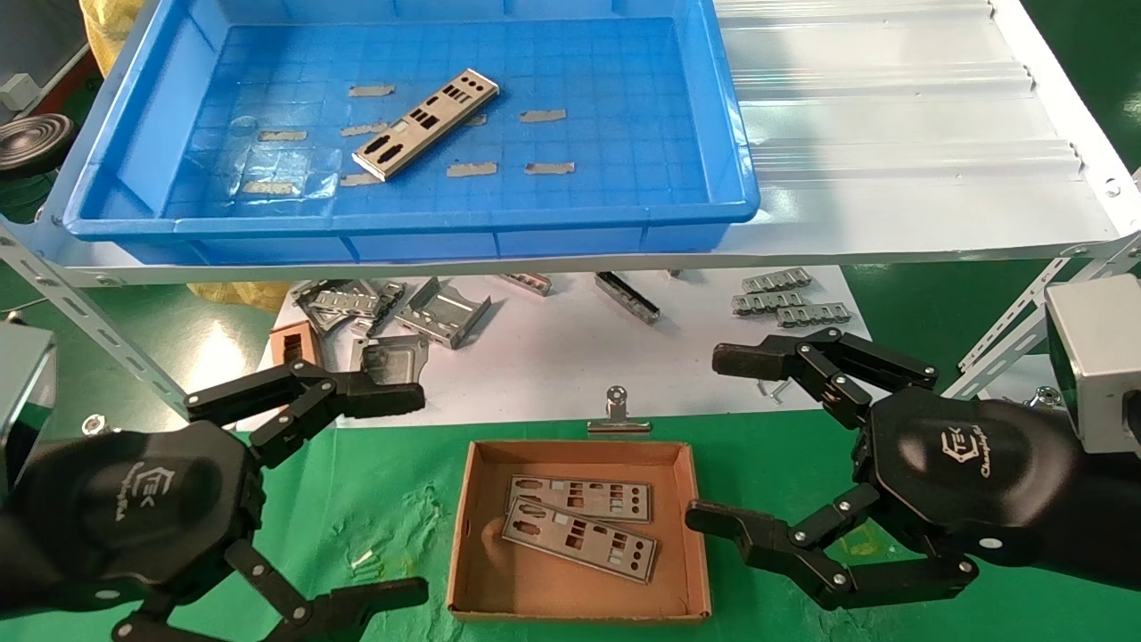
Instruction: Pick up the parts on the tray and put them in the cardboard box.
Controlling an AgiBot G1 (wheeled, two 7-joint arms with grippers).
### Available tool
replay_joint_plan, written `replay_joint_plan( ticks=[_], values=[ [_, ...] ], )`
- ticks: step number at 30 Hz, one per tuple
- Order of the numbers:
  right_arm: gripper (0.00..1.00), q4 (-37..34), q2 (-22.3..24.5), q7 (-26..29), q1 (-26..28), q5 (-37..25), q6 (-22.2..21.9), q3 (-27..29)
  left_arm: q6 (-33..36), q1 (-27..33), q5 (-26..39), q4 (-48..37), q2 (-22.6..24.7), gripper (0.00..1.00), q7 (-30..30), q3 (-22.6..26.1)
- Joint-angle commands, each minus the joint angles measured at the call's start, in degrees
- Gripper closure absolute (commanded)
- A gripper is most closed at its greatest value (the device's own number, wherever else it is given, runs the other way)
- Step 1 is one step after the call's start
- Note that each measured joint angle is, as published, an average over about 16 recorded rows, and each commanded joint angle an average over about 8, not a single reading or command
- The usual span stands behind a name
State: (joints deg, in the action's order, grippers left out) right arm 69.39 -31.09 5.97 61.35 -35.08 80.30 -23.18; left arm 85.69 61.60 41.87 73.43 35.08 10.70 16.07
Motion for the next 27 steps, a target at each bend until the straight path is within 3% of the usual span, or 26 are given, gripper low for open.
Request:
replay_joint_plan(
  ticks=[1,10,11,18,19,27],
  values=[
    [0.00,0.0,0.0,0.0,0.0,0.0,0.0,0.0,0.0,0.0,0.0,0.0,0.0,0.00,0.0,0.0],
    [0.00,0.0,0.0,0.0,0.0,0.0,0.0,0.0,0.0,0.0,0.0,0.0,0.0,0.00,0.0,0.0],
    [0.09,0.0,0.0,0.0,0.0,0.0,0.0,0.0,0.0,0.0,0.0,0.0,0.0,0.00,0.0,0.0],
    [0.96,0.0,0.0,0.0,0.0,0.0,0.0,0.0,0.0,0.0,0.0,0.0,0.0,0.00,0.0,0.0],
    [1.00,0.0,0.0,0.0,0.0,0.0,0.0,0.0,0.0,0.0,0.0,0.0,0.0,0.00,0.0,0.0],
    [1.00,0.0,0.0,0.0,0.0,0.0,0.0,0.0,0.0,0.0,0.0,0.0,0.0,0.00,0.0,0.0]
  ],
)
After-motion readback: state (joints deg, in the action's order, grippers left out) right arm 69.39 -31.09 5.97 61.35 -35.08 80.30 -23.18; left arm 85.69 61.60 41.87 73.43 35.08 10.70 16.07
